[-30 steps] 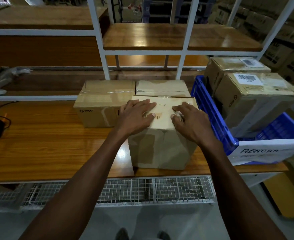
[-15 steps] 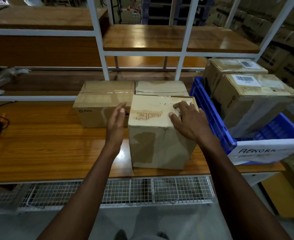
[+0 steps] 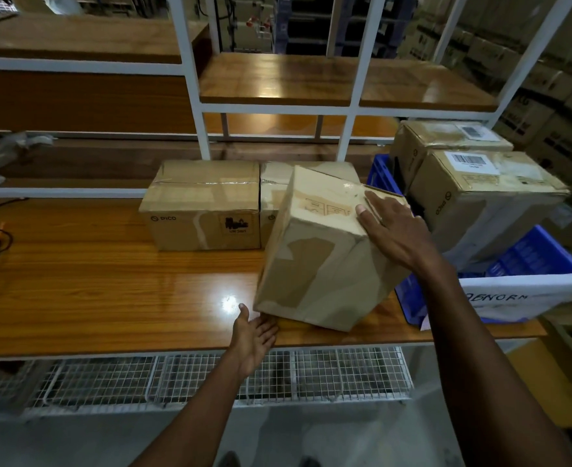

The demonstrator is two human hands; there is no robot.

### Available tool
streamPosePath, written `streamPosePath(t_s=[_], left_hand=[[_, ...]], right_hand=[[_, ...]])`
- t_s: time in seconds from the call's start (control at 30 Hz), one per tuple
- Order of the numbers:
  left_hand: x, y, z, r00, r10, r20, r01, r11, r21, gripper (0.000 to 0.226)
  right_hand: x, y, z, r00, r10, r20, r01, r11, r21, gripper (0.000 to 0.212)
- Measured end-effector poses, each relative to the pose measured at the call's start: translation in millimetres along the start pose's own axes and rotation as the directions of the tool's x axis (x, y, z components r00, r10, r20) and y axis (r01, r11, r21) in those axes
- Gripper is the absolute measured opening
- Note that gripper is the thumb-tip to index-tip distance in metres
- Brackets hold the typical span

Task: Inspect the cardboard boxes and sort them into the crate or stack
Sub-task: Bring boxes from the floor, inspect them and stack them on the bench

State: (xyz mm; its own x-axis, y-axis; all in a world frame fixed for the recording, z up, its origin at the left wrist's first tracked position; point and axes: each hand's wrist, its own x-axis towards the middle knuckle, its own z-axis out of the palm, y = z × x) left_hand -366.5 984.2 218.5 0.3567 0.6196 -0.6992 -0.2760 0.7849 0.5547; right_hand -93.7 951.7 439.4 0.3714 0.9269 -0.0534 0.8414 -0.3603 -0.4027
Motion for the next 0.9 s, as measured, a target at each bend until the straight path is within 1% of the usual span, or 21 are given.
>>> streamPosePath(t_s=[0.1,0.17,0.27,0.4,0.5,0.53,0.57,0.63,0.67,0.77,0.83,0.9], left_hand=[[2,-9,14,0.989,-0.001,0.147,0.006,1.000,-0.029,0.097],[3,-12,26,0.980,0.022,0.200,-0.017,0.999,-0.028,0.092],[-6,-14,36,0.976,0.082,0.200,-0.078,0.997,-0.025,0.075],[-27,-11,30,0.957,0.222,0.186,-0.228,0.974,0.013,0.064],[-44,-4,12,0.917,0.365,0.163,-0.377,0.925,0.052,0.042],[-50,0,7,0.899,0.410,0.153,-0.423,0.903,0.069,0.043],[-57,5,2,0.879,0.454,0.148,-0.469,0.879,0.085,0.049],[-73,19,0,0.831,0.537,0.147,-0.553,0.827,0.104,0.064],[-80,29,0,0.803,0.578,0.147,-0.593,0.799,0.099,0.068],[-93,62,7,0.729,0.662,0.173,-0.683,0.721,0.117,0.056],[-99,83,12,0.687,0.697,0.203,-0.725,0.675,0.137,0.055],[-104,105,17,0.652,0.724,0.228,-0.758,0.632,0.159,0.058]], right_hand=[[-2,12,-5,1.000,0.025,0.018,-0.025,1.000,0.011,0.083],[-5,18,-7,1.000,0.017,0.007,-0.017,0.999,0.042,0.082],[-11,27,-8,1.000,0.018,-0.008,-0.017,0.993,0.114,0.078],[-21,36,-6,1.000,0.001,-0.011,0.003,0.950,0.313,0.078],[-27,43,-2,1.000,0.006,-0.003,-0.004,0.871,0.491,0.075],[-29,44,-1,1.000,0.012,0.012,-0.017,0.840,0.543,0.072],[-29,45,1,0.999,0.006,0.032,-0.024,0.801,0.599,0.068],[-28,43,3,0.997,0.000,0.082,-0.061,0.664,0.745,0.066],[-28,39,2,0.995,0.014,0.097,-0.086,0.599,0.796,0.063],[-30,27,-3,0.994,0.072,0.077,-0.103,0.490,0.865,0.043],[-27,26,-4,0.995,0.088,0.052,-0.087,0.464,0.882,0.044],[-22,28,-5,0.995,0.084,0.056,-0.088,0.435,0.896,0.047]])
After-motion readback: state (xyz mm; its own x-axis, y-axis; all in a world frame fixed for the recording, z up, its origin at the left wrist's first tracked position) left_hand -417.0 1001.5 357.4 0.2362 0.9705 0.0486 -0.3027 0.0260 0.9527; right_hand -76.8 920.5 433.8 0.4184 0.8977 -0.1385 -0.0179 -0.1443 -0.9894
